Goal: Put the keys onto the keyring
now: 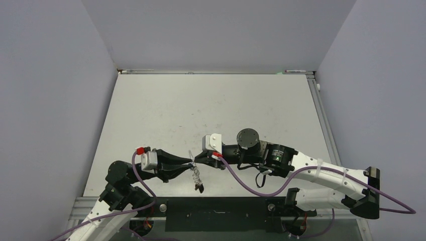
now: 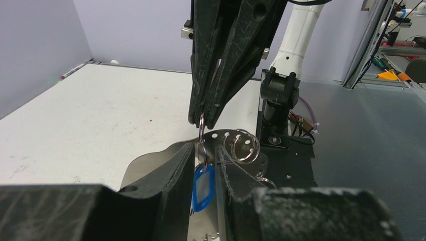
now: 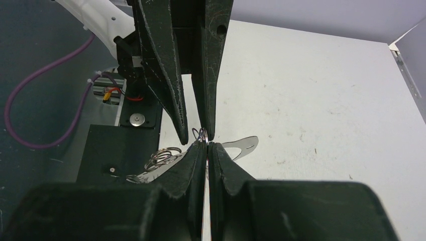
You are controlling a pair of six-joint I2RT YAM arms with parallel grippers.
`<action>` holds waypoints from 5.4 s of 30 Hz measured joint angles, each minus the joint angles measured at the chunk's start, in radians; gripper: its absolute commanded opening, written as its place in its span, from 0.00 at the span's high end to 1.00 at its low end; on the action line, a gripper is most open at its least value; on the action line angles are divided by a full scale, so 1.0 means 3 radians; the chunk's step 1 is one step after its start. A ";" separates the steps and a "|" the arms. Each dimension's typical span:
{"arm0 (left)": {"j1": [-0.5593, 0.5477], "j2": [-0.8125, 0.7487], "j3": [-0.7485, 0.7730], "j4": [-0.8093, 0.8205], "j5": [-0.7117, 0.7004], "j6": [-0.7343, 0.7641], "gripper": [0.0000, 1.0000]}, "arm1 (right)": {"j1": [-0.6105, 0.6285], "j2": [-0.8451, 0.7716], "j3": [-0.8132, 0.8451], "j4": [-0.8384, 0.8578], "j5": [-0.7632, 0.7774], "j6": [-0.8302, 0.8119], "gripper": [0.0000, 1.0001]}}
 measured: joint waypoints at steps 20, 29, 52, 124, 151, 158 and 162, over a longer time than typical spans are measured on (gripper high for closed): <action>0.0001 -0.0028 0.0000 0.0001 -0.0023 -0.0003 1.00 | 0.0000 -0.0069 -0.0150 0.0310 -0.0053 0.0161 0.95; 0.0006 -0.0046 0.0000 -0.0001 -0.0041 -0.0003 1.00 | -0.0015 -0.0066 -0.0248 0.0554 -0.0056 0.0310 0.95; 0.0017 -0.0090 0.0000 -0.0041 -0.0139 0.0018 1.00 | -0.0014 -0.0153 -0.0969 0.1869 0.0370 0.1123 0.95; 0.0071 -0.0282 0.0000 -0.0319 -0.0186 0.0228 1.00 | -0.0038 0.0182 0.0169 0.0132 -0.0075 0.0055 0.66; 0.0071 -0.0240 0.0000 -0.0322 -0.0183 0.0239 1.00 | -0.0052 0.0345 0.0244 -0.0317 -0.0210 -0.0146 0.81; 0.0071 -0.0240 0.0000 -0.0320 -0.0183 0.0239 1.00 | -0.0081 0.0359 0.0244 -0.0223 -0.0191 -0.0145 0.82; 0.0071 -0.0240 0.0000 -0.0322 -0.0184 0.0239 1.00 | -0.0081 0.0415 0.0244 -0.0200 -0.0195 -0.0144 0.81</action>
